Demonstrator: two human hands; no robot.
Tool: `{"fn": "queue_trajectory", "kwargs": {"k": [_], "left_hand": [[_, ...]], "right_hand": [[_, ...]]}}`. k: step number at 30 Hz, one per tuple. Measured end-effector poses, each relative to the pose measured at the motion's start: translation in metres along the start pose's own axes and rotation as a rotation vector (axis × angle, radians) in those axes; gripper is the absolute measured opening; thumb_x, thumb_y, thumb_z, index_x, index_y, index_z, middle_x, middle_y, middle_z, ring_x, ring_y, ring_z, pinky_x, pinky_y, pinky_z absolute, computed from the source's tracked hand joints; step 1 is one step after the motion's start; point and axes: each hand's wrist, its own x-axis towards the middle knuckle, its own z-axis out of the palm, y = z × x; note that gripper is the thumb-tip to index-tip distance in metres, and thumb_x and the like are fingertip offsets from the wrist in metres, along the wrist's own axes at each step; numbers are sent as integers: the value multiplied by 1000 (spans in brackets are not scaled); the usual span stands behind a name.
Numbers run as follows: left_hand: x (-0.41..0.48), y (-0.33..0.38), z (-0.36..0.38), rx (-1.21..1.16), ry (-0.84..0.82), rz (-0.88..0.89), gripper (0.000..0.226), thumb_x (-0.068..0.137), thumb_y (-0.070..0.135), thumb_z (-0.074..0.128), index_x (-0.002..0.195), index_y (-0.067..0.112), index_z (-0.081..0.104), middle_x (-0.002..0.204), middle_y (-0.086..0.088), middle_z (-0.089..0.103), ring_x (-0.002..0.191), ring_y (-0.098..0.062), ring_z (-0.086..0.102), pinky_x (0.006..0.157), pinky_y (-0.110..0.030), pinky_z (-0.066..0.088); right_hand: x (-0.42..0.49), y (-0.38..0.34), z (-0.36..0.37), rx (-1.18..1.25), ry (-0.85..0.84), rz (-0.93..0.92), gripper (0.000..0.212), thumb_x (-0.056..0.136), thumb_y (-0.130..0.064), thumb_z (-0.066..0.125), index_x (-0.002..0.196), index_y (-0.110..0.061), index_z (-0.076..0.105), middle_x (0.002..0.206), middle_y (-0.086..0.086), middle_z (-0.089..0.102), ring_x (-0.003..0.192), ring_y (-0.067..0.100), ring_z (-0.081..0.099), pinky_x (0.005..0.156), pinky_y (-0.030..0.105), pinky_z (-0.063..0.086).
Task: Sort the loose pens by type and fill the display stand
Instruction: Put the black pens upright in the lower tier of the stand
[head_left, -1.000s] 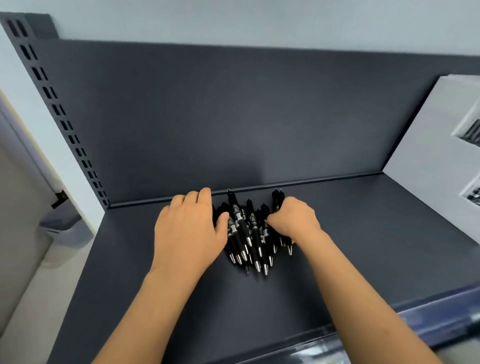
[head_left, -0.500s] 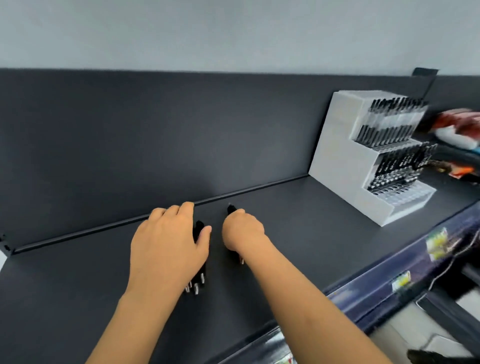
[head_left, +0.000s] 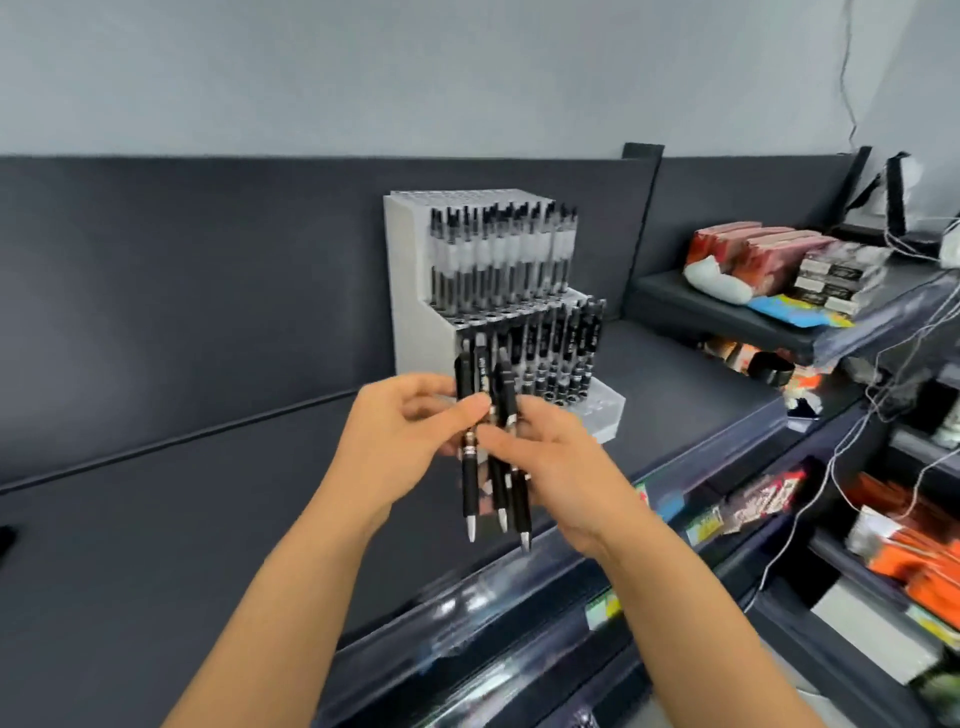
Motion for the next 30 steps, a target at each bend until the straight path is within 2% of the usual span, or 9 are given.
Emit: {"fn": "queue_trajectory", "kwargs": {"k": [3,5,7,9,11,15,19,25,30], "left_hand": [[22,11,43,-19,58,40,19,80,20,76,92,24,62,73,-1,71,65,-15,69,71,-32,60],[37,17,63,99,134,171,21,84,21,73,87,30,54,79,1,69,71,-13,69,73,-26,58],[52,22,80,252,207,291,21,84,24,73,83,29,52,79,3,67,74,-9,67,69,-19,55],[67,19,94,346,229,327,22,82,28,75,84,20,55,75,3,67,71,-9,66,66,-18,53],[77,12,104,421,225,320,25,81,30,76,84,14,56,71,1,66,68,-10,65,64,-19,52],[86,4,116,561,271,332,34,85,34,72,74,6,56,70,-1,64,67,-14,63,69,-35,54],[92,13,114,716,264,347,34,87,34,70,72,7,55,70,-2,63,68,-18,61,71,-35,52],[97,16,118,806,206,318,37,88,37,66,73,8,52,70,-6,60,67,-21,58,64,-35,49],[97,-3,132,889,122,188,32,91,37,63,81,9,51,77,-4,60,73,-20,56,63,-32,47]], "right_hand": [[9,3,-57,-17,234,-69,16,96,-8,53,111,-1,54,94,15,65,62,19,64,57,40,60],[16,6,-87,-1,324,-106,11,98,-13,50,104,-3,52,94,12,66,61,22,66,58,39,60],[21,8,-109,76,349,-107,12,101,-19,46,103,-8,51,91,5,67,59,23,66,54,31,57],[26,11,-124,142,372,-106,13,101,-21,44,107,-11,50,86,2,65,57,22,65,53,28,55],[31,15,-134,146,379,-113,11,102,-20,43,107,-13,50,83,0,64,57,20,65,58,33,58],[38,19,-145,124,361,-116,9,101,-19,43,101,-19,52,85,0,68,59,21,67,61,33,59],[41,20,-152,141,351,-136,10,100,-19,45,107,-18,53,90,2,69,61,21,68,61,31,59],[49,18,-146,167,330,-177,12,99,-18,47,108,-20,54,92,6,68,62,23,67,61,31,58],[53,20,-139,262,317,-134,18,98,-20,50,114,-21,58,91,4,70,67,23,67,64,30,58]]}}
